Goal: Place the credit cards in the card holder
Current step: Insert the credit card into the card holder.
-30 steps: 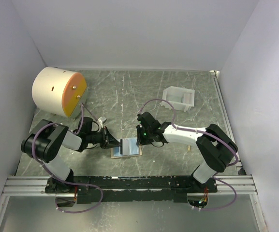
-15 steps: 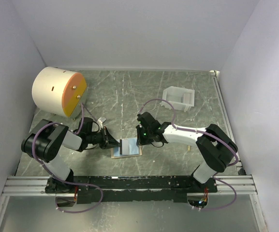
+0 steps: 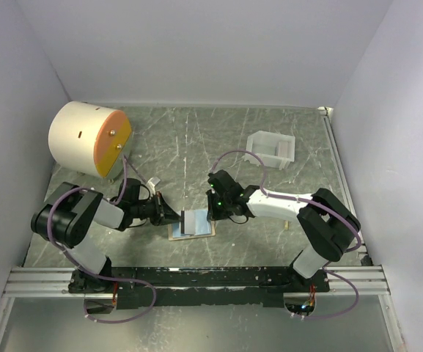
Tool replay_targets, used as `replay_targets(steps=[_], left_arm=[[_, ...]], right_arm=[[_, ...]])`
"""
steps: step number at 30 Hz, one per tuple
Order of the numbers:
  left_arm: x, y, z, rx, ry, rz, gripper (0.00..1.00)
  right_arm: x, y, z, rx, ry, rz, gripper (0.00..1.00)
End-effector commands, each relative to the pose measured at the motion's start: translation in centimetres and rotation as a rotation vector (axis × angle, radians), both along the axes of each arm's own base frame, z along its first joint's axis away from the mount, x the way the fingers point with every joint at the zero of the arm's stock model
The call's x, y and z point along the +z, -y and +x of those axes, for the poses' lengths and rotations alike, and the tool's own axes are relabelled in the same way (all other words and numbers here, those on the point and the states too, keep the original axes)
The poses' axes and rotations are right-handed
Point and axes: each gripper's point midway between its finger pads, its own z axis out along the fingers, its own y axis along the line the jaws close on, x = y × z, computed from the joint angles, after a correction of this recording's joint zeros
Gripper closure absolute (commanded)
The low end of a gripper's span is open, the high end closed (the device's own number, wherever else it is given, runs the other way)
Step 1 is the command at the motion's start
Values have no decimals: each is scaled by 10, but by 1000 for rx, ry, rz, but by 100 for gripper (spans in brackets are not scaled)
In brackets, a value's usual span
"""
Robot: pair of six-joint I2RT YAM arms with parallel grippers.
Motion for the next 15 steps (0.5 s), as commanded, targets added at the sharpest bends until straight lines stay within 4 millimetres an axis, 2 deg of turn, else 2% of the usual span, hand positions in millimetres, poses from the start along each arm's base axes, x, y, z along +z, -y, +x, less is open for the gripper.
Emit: replay_targets(steps=[1,15], left_arm=[[-3,0,3,30,32,-9,93],[-6,11,-1,46,51,0,93]], right_arm=[[-16,9,-14,-8,-41,-41,92],[-16,7,-17,-39,-61,-5,92]])
